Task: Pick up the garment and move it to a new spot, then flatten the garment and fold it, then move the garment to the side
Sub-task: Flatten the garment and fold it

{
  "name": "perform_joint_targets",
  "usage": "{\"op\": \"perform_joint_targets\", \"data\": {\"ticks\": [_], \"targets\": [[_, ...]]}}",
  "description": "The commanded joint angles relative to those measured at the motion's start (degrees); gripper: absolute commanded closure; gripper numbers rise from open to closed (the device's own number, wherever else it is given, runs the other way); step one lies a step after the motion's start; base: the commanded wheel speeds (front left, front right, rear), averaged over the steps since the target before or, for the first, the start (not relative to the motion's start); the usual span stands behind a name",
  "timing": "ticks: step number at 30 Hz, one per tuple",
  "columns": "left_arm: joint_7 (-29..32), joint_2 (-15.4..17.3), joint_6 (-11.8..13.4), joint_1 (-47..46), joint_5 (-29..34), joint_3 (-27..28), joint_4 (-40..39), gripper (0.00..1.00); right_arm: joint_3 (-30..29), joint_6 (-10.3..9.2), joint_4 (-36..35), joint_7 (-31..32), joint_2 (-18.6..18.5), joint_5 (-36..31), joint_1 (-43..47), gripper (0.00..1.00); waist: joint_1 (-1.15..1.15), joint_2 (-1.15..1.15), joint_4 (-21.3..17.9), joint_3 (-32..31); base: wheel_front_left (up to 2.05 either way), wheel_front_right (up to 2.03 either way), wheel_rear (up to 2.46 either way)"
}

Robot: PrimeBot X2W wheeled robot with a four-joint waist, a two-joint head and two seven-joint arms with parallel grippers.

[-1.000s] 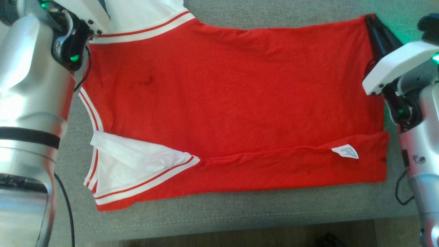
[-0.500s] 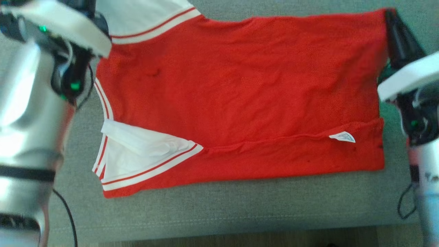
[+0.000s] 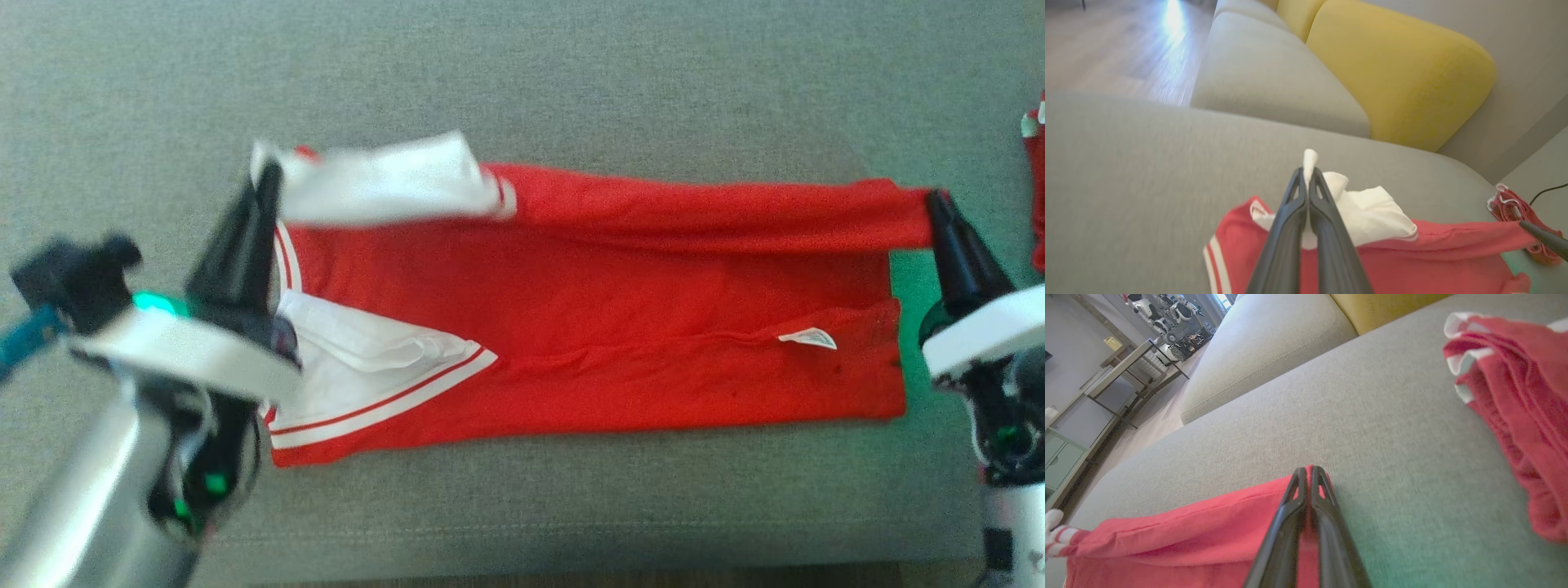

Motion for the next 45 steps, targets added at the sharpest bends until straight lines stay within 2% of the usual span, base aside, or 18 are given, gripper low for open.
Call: {"op": "perform_joint_targets", "data": {"ticks": [1,7,12,13,14,15,16,17,18,26,33,39,45], "targets": [[0.50,2.32,1.41,2.27,-0.94,2.48,-4.06,1.00,0.17,0.19,-2.61,0.38,0.60,0.65,1.30,1.00,0.00,0.00,0.29,-0.58,0.00,0.00,0.00],[1.38,1.48,3.85,11.51,-4.05,1.87,-6.90,1.00,-1.12,0.19,-3.57,0.51,3.08,0.69,5.70,1.00,0.00,0.00,0.79,-1.77,0.00,0.00,0.00],[2.13,0.57,3.41,14.60,-6.32,0.93,-3.64,1.00,-1.44,0.19,-3.43,-0.51,4.32,0.38,7.97,1.00,0.00,0.00,0.54,-2.35,0.00,0.00,0.00],[2.23,0.36,3.08,14.85,-6.72,0.70,-2.81,1.00,-1.41,0.19,-3.20,-0.83,4.49,0.16,8.30,0.80,0.00,0.00,0.42,-2.41,0.00,0.00,0.00],[2.44,0.45,2.92,14.97,-6.65,0.37,-1.78,1.00,-1.34,0.19,-2.86,-1.11,4.65,-0.23,8.54,0.55,0.00,0.00,0.27,-2.43,0.00,0.00,0.00],[2.44,0.45,2.92,14.97,-6.65,0.37,-1.78,1.00,-1.34,0.19,-2.86,-1.11,4.65,-0.23,8.54,0.55,0.00,0.00,0.27,-2.43,0.00,0.00,0.00],[2.77,0.68,2.72,14.91,-6.24,-0.19,-0.69,0.72,-1.11,0.19,-2.62,-1.51,4.72,-0.83,8.63,0.00,0.00,0.00,0.13,-2.43,0.00,0.00,0.00],[2.58,0.48,2.62,14.73,-6.14,-0.35,0.27,0.23,-0.82,0.19,-2.36,-1.94,4.86,-1.26,8.62,0.00,0.00,0.00,0.01,-2.45,0.00,0.00,0.00],[1.97,0.44,2.75,14.40,-5.52,-0.35,1.25,0.00,-0.49,0.19,-2.11,-2.29,5.06,-1.54,8.59,0.00,0.00,0.00,-0.11,-2.49,0.00,0.00,0.00],[-5.08,-1.66,4.14,12.78,-1.23,0.72,5.23,0.00,1.90,0.19,-3.43,-8.58,5.24,-6.24,9.33,0.00,0.00,0.00,-0.53,-3.62,0.00,0.00,0.00],[-7.49,-5.80,5.66,11.84,7.19,5.17,2.79,0.00,3.33,0.19,-7.25,-15.92,5.43,-13.44,9.47,0.00,0.00,0.00,-0.99,-5.89,0.00,0.00,0.00],[-7.54,-10.61,4.71,12.99,16.41,9.85,-0.40,0.00,5.44,0.19,-9.57,-18.49,5.28,-17.93,9.42,0.00,0.00,0.00,-1.52,-8.48,0.00,0.00,0.00],[-7.54,-12.80,3.06,14.59,21.61,10.62,1.79,0.00,6.82,0.19,-10.10,-18.26,5.26,-21.92,11.48,0.00,0.00,0.00,-2.29,-11.05,0.00,0.00,0.00]]}}
